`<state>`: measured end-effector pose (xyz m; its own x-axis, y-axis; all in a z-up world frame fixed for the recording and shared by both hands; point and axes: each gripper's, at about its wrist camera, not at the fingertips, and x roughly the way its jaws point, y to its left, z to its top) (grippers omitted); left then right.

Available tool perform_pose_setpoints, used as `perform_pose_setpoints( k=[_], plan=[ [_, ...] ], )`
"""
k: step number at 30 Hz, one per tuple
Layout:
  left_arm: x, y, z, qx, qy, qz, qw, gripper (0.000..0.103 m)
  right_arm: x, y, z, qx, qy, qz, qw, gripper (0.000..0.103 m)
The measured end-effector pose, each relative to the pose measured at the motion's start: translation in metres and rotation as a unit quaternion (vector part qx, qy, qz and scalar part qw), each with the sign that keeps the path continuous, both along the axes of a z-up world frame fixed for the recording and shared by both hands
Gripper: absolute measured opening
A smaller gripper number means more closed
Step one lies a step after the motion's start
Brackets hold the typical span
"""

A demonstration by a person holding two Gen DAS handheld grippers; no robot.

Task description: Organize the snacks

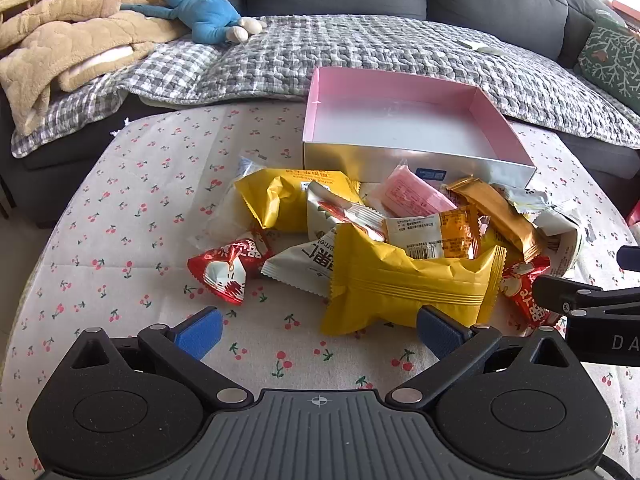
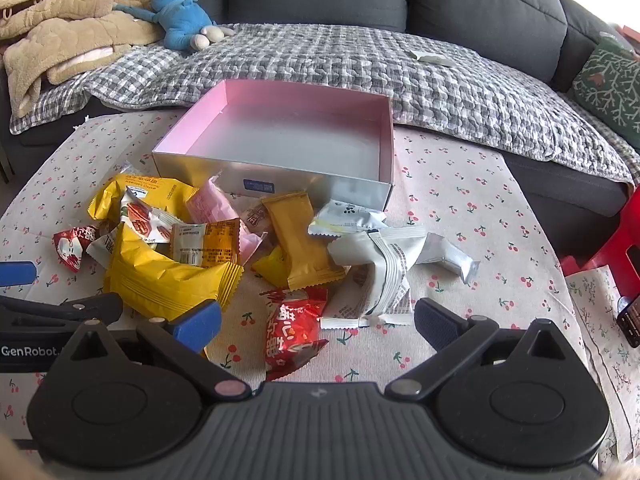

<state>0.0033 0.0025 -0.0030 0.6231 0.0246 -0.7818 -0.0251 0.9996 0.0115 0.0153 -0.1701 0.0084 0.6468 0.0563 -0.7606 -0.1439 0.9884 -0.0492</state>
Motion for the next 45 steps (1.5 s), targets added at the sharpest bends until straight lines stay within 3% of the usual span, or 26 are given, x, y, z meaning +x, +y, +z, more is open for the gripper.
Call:
perform_pose_setpoints(
  k=[45],
  plan=[
    [-0.0010, 0.0012, 0.0013, -0.006, 0.001, -0.004, 1.0000, 0.103, -0.0011, 0.0003, 0.0002, -0.007, -0.002, 0.000, 1.000, 0.103]
  ],
)
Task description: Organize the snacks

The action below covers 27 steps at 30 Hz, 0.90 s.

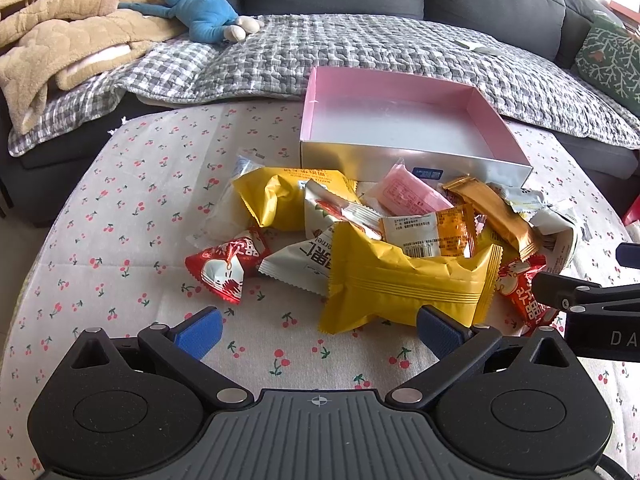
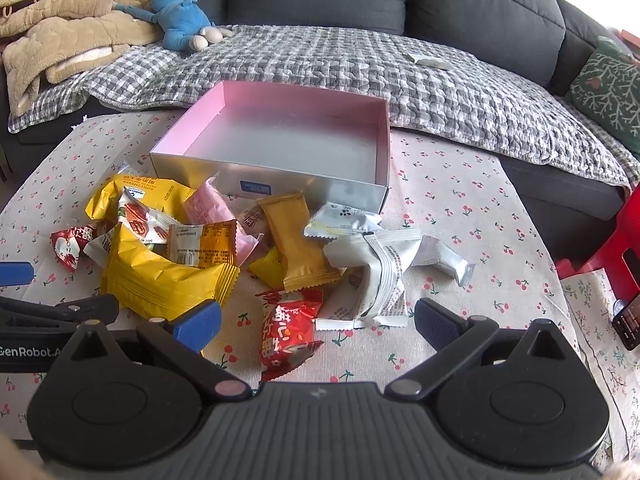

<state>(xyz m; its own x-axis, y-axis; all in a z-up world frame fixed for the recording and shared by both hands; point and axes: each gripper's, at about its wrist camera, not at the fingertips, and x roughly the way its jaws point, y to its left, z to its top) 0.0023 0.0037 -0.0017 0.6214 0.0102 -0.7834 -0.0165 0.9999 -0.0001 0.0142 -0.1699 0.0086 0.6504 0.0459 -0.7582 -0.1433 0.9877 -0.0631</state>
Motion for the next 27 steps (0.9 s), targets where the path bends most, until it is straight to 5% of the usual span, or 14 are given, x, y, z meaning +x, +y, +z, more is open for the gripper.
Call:
perform_pose_setpoints(
  k=[27],
  plan=[
    [0.007, -0.001, 0.002, 0.011, 0.011, -0.028, 0.9995, 0.103, 0.008, -0.012, 0.007, 0.004, 0.014, 0.008, 1.000, 0.103]
  ],
)
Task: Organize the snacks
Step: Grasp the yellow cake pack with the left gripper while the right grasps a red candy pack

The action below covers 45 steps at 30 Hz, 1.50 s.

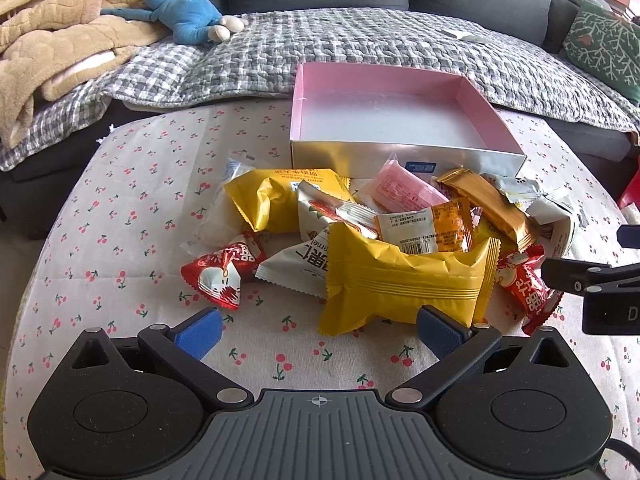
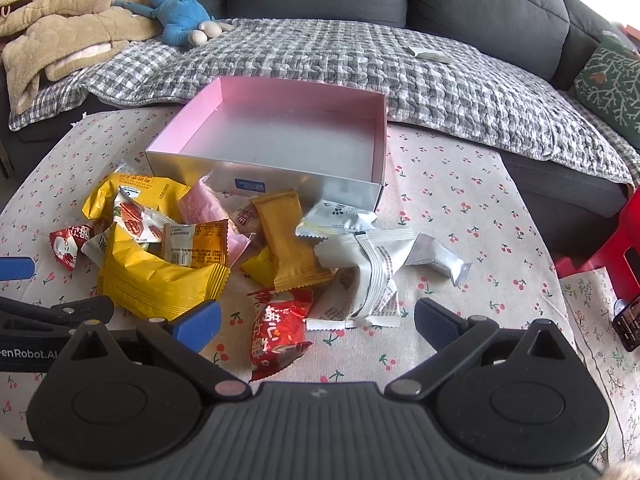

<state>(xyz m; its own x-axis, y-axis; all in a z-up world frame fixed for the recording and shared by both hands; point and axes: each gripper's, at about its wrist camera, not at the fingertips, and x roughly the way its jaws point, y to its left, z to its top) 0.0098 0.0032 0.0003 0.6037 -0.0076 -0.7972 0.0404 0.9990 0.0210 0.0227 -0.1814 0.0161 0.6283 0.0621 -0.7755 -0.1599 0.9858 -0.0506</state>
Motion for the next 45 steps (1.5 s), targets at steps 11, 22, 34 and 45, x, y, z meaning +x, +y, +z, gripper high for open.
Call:
perform_pose_setpoints(
  k=[11, 22, 34, 45],
  plan=[
    [0.019, 0.013, 0.004, -0.034, 0.019, -0.050, 0.9980, 0.103, 0.021, -0.019, 0.007, 0.060, 0.046, 0.041, 0.996, 0.101],
    [0.017, -0.013, 0.014, -0.026, -0.030, -0.177, 0.9834, 0.100, 0.037, -0.020, -0.015, 0.137, 0.147, 0.018, 0.979, 0.075],
    [0.023, -0.062, -0.010, 0.094, -0.017, -0.366, 0.9259, 0.088, 0.041, -0.011, -0.031, 0.121, 0.171, 0.026, 0.978, 0.047],
    [0.012, -0.056, -0.035, 0.075, 0.018, -0.310, 0.9475, 0.060, 0.033, -0.003, -0.028, 0.094, 0.149, 0.041, 0.983, 0.032]
  ],
)
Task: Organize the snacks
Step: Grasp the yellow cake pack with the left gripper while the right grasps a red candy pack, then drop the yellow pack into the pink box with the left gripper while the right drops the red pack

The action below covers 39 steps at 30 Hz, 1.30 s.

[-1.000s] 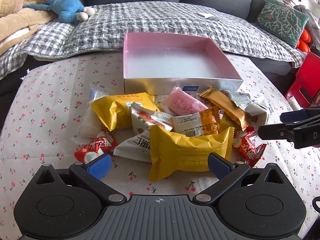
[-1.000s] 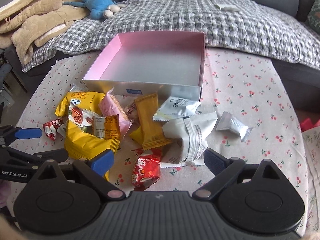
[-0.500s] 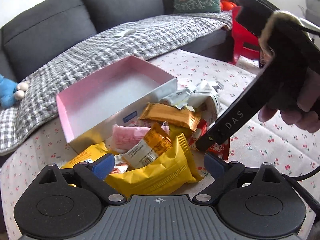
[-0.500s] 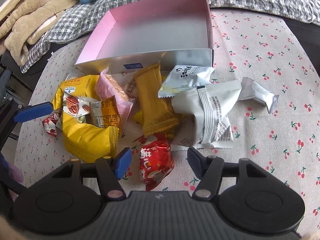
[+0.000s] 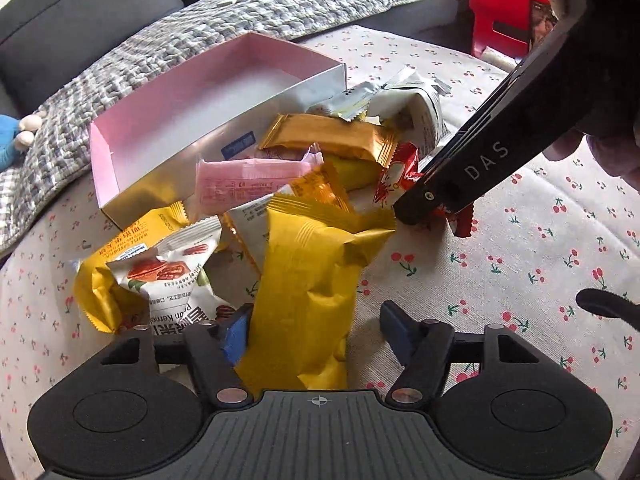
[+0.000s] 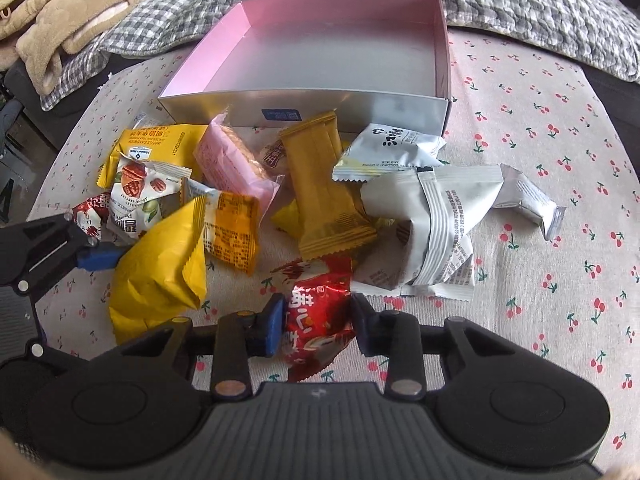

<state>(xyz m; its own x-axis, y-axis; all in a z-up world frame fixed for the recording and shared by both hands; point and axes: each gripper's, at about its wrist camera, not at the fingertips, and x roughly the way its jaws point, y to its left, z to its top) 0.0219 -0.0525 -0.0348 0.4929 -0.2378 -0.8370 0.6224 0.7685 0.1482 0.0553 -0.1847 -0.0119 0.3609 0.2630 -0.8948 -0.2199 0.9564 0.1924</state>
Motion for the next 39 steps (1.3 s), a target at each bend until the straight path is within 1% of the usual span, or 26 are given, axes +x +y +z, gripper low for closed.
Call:
perform_pose_setpoints(
  k=[1, 2, 6, 9, 12, 20, 23, 29, 33, 35, 37, 39],
  plan=[
    [0.000, -0.002, 0.001, 0.002, -0.004, 0.007, 1.0000, 0.056, 0.001, 0.000, 0.000, 0.000, -0.002, -0.002, 1.000, 0.032],
    [-0.002, -0.002, 0.001, 0.002, -0.006, 0.015, 0.9999, 0.049, 0.004, 0.001, -0.001, 0.001, -0.004, -0.003, 1.000, 0.032],
    [-0.008, -0.001, 0.004, -0.002, -0.008, 0.050, 0.9987, 0.045, 0.001, -0.001, 0.000, 0.003, -0.009, -0.006, 1.000, 0.032],
    [-0.010, 0.002, 0.006, -0.011, -0.008, 0.074, 0.9972, 0.044, -0.001, -0.003, 0.002, 0.007, -0.011, -0.009, 1.000, 0.032],
    [-0.009, 0.004, 0.007, -0.028, -0.002, 0.094, 0.9952, 0.043, -0.001, -0.006, 0.004, 0.016, -0.012, -0.013, 1.000, 0.032],
    [-0.010, 0.011, 0.027, -0.088, 0.012, 0.114, 0.9895, 0.042, 0.002, -0.012, 0.013, 0.047, -0.010, -0.023, 0.999, 0.032],
    [-0.011, 0.012, 0.035, -0.102, 0.012, 0.118, 0.9877, 0.042, 0.001, -0.014, 0.019, 0.061, -0.014, -0.026, 0.998, 0.032],
    [-0.008, 0.013, 0.052, -0.116, -0.004, 0.122, 0.9857, 0.041, -0.001, -0.023, 0.042, 0.097, -0.044, -0.037, 0.994, 0.032],
    [0.005, 0.015, 0.065, -0.116, -0.012, 0.134, 0.9841, 0.041, 0.003, -0.033, 0.060, 0.108, -0.072, -0.054, 0.990, 0.032],
    [0.016, 0.018, 0.071, -0.121, -0.011, 0.150, 0.9811, 0.041, 0.012, -0.039, 0.065, 0.112, -0.081, -0.072, 0.988, 0.032],
    [0.029, 0.020, 0.077, -0.129, -0.007, 0.164, 0.9780, 0.041, 0.025, -0.043, 0.067, 0.124, -0.079, -0.081, 0.986, 0.032],
    [0.043, 0.020, 0.080, -0.125, -0.011, 0.177, 0.9761, 0.041, 0.042, -0.044, 0.067, 0.136, -0.078, -0.089, 0.984, 0.032]
  ],
)
